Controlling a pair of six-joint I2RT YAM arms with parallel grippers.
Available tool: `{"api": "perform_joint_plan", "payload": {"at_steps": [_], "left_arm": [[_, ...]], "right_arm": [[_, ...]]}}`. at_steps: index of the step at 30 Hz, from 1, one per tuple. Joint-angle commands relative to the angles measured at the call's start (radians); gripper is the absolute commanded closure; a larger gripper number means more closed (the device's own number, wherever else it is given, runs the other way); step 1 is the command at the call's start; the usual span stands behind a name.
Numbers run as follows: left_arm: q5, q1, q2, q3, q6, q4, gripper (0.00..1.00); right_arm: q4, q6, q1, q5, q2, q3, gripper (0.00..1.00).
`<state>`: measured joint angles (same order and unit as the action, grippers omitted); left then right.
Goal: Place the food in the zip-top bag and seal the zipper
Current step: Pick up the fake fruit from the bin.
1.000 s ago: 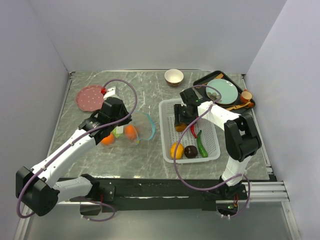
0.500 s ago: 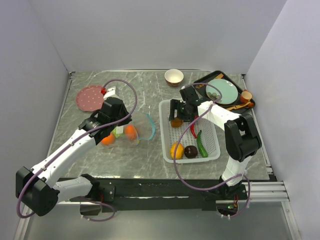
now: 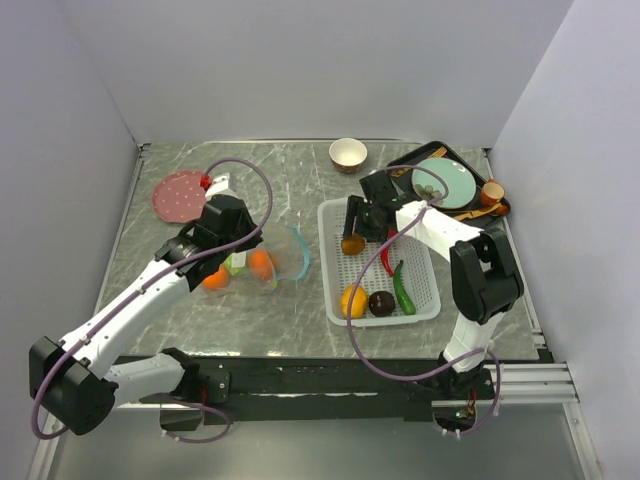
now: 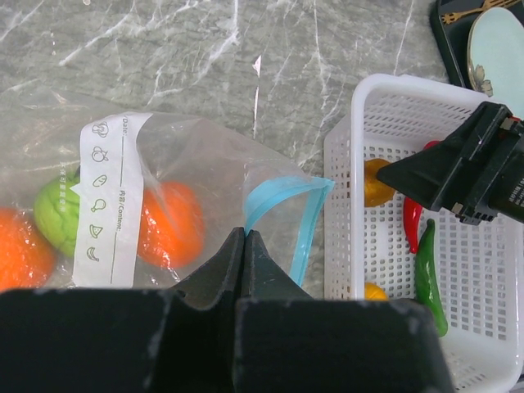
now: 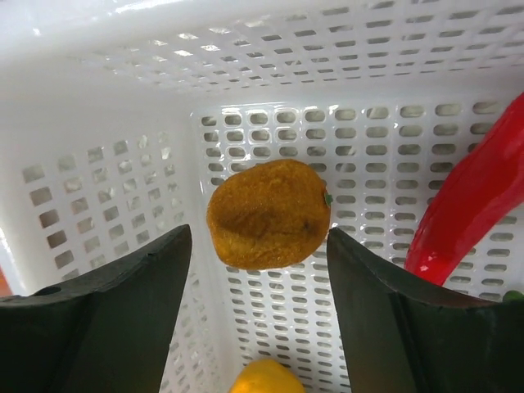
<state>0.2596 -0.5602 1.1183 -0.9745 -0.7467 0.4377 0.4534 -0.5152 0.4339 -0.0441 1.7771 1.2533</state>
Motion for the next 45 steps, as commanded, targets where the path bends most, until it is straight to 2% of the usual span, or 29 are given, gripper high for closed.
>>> {"api": "perform_joint_plan", "payload": {"at_steps": [1,4,7,9,12,13,17,29,35,36,40,45], "left_arm": [[0.015,0.002,-0.029,0.000,-0.003,-0.005,0.99],[0.006,0.002,-0.026,0.002,0.000,-0.016,0.99],[0.006,0.002,-0.021,-0.007,0.001,-0.011,0.99],[0.010,0.002,-0.020,-0.012,0.004,-0.008,0.99],[0.015,0.003,-0.025,-0.010,0.003,-0.005,0.99],[0.013,0.002,-0.025,-0.009,0.003,-0.007,0.99],[0.010,0.002,-0.020,-0.009,0.001,-0.005,0.99],[0.004,0.002,0.001,-0.010,0.000,-0.011,0.99],[0.010,0.002,0.002,-0.010,0.001,-0.010,0.99],[0.009,0.002,0.002,-0.010,0.001,-0.011,0.99],[0.009,0.002,0.003,-0.013,0.001,-0.007,0.99],[0.009,0.002,0.003,-0.015,0.001,-0.005,0.99]], "right_arm": [[-0.065,-0.016,-0.012,0.000,-0.090,-0.015,0.26],[-0.033,0.020,-0.012,-0.043,-0.049,0.014,0.30],[-0.001,0.069,-0.014,-0.096,-0.002,0.026,0.46],[0.017,0.092,-0.014,-0.074,0.019,0.034,0.48],[0.039,0.089,-0.023,-0.071,0.045,0.041,0.45],[0.016,0.086,-0.024,-0.086,0.044,0.032,0.40],[-0.019,0.063,-0.024,-0.125,0.047,0.031,0.32],[-0.002,0.083,-0.026,-0.126,0.096,0.054,0.32],[-0.002,0.093,-0.026,-0.140,0.108,0.060,0.40],[0.002,0.095,-0.026,-0.138,0.107,0.063,0.46],[0.001,0.107,-0.026,-0.135,0.079,0.052,0.56],[-0.025,0.119,-0.026,-0.145,-0.010,0.015,0.61]]}}
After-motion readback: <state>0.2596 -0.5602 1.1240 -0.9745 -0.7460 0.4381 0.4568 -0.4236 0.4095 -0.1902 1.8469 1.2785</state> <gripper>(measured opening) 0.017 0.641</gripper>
